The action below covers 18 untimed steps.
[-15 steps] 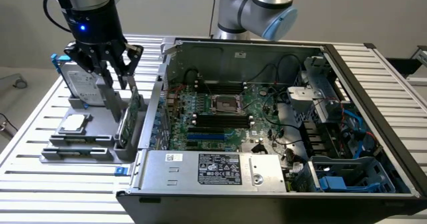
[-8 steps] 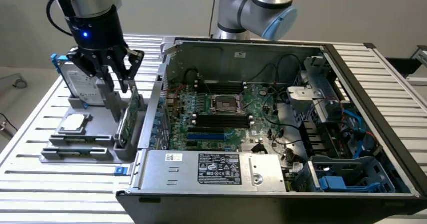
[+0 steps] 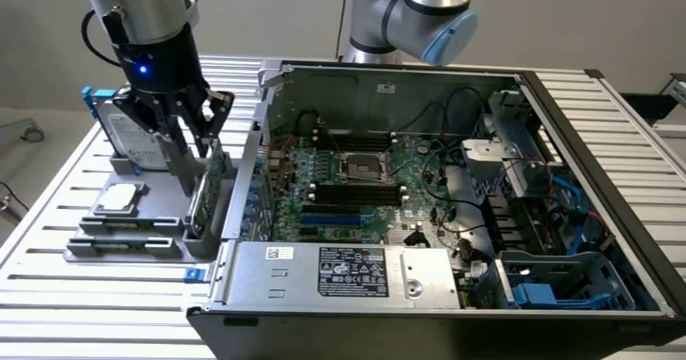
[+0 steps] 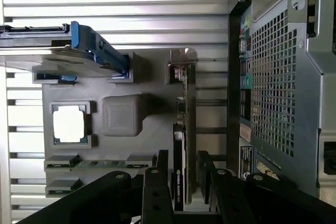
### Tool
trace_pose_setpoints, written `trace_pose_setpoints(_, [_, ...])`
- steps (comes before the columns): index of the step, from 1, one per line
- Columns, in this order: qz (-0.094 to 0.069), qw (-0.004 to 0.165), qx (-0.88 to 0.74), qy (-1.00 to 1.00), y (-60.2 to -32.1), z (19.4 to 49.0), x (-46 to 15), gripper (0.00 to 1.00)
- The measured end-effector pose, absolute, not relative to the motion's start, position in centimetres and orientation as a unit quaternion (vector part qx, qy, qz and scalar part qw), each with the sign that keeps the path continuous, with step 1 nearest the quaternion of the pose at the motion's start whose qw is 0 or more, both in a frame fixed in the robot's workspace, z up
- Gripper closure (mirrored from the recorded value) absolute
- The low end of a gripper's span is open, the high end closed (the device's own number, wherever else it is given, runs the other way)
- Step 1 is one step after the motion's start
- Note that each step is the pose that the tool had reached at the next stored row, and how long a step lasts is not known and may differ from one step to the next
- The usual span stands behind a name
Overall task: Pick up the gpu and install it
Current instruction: 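Pick up the gpu and move the gpu toward the slot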
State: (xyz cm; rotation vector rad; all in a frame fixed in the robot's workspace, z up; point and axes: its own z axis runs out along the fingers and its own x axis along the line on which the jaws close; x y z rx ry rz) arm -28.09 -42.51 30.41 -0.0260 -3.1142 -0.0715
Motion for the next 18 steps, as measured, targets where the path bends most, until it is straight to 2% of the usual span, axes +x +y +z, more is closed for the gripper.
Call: trace_pose_setpoints(18, [-0.023,0.013,0.003,-1.000,-42.6,27.1,-28.1,0.64])
